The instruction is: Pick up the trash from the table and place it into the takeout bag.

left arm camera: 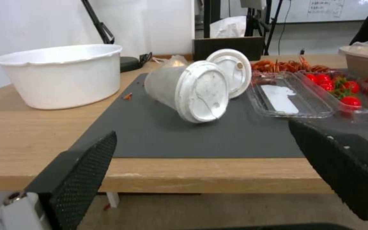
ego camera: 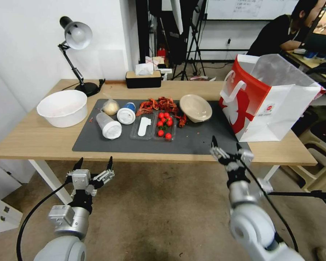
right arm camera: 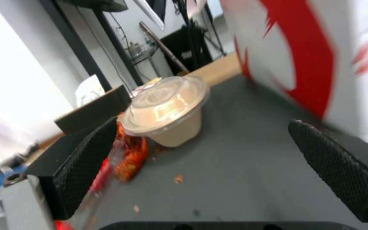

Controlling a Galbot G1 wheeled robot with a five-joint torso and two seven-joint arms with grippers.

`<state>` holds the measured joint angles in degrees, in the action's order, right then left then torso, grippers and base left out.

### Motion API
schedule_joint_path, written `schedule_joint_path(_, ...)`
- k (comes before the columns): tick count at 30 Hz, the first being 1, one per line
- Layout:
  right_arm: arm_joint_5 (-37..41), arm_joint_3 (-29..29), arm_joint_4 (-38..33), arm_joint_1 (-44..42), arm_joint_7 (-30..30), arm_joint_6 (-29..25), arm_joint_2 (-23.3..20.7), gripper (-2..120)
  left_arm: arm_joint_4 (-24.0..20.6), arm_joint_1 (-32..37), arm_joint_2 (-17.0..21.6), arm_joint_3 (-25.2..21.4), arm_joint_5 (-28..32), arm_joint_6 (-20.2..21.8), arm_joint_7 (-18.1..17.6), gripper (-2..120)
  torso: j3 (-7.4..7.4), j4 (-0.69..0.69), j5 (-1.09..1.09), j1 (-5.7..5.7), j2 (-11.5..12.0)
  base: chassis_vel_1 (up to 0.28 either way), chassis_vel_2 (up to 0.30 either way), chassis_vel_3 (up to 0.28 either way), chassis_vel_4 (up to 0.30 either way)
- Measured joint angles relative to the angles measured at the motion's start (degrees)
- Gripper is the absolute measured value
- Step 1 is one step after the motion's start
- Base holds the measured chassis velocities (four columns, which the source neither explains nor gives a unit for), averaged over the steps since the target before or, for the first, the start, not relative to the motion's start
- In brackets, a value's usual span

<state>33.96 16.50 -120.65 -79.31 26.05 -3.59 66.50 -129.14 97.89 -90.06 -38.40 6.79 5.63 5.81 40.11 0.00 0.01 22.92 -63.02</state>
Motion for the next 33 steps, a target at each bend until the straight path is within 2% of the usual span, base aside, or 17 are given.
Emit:
schedule_joint_path(3,3.2,-0.2,1.1,2.3,0.0,0.3,0.0,100,0.0,0.0,0.0,0.0,-0.1,0.0,0.0,100,0.00,0.00,0.00,0.00,0.0,0.000,0.000,0.000,0.000)
schedule_joint_path(5,9.9,-0.6,3.1,6.5,0.2,1.4,0.1,100,0.1,0.0,-0.2,0.0,-0.2,0.0,0.0,100,0.00,0.00,-0.01,0.00,0.0,0.000,0.000,0.000,0.000)
schedule_joint_path(8,11.9,-0.7,3.9,7.8,0.2,1.8,0.1,100,0.1,0.0,-0.2,0.0,-0.3,0.0,0.0,100,0.00,0.00,-0.01,0.00,0.0,0.000,0.000,0.000,0.000)
schedule_joint_path(11,19.1,-1.8,8.0,14.0,0.6,3.1,0.4,100,0.2,0.0,-0.4,0.0,-0.5,0.0,0.0,100,0.01,-0.01,-0.01,0.00,0.0,0.000,0.000,0.000,0.000)
schedule_joint_path(17,24.4,-3.0,12.0,19.4,1.1,4.1,1.2,99,0.4,0.0,-0.5,-0.2,-0.6,0.0,0.0,100,0.01,0.00,0.00,0.00,0.0,0.000,0.000,0.000,0.000)
schedule_joint_path(18,27.3,-3.7,14.1,22.3,1.1,4.7,1.9,94,0.5,0.0,-0.5,-0.4,-0.6,0.0,0.0,100,0.01,0.00,-0.02,0.01,0.0,0.000,0.000,0.000,0.000)
schedule_joint_path(20,28.2,-3.9,15.0,23.3,1.1,4.9,2.2,92,0.5,0.0,-0.5,-0.5,-0.6,0.0,0.0,100,0.01,0.01,-0.01,0.00,0.0,0.000,0.000,0.000,0.000)
schedule_joint_path(22,29.5,-4.7,17.8,25.6,1.2,5.1,2.8,81,0.7,0.0,-0.5,-0.9,-0.6,-0.1,0.0,100,0.01,0.00,-0.01,0.01,0.0,0.000,0.000,0.000,0.000)
schedule_joint_path(28,30.3,-5.1,22.0,27.7,1.1,5.2,3.5,62,1.5,-0.4,-0.6,-1.0,-0.5,-0.4,0.0,100,0.00,0.00,-0.01,0.01,0.0,0.000,0.000,0.000,0.000)
schedule_joint_path(29,30.3,-5.1,22.0,27.7,1.1,5.2,3.5,62,1.5,-0.4,-0.6,-1.0,-0.5,-0.4,0.0,100,0.00,0.00,-0.01,0.01,0.0,0.000,0.000,0.000,0.000)
schedule_joint_path(32,30.3,-5.3,23.4,27.9,0.8,5.3,4.0,51,1.6,-0.6,-0.6,-0.9,-0.5,-0.5,0.0,100,0.00,-0.01,-0.01,0.01,0.0,0.000,0.000,0.000,0.000)
schedule_joint_path(33,30.3,-5.3,23.4,27.9,0.8,5.3,4.0,51,1.6,-0.6,-0.6,-0.9,-0.5,-0.5,0.0,100,0.00,-0.01,-0.01,0.01,0.0,0.000,0.000,0.000,0.000)
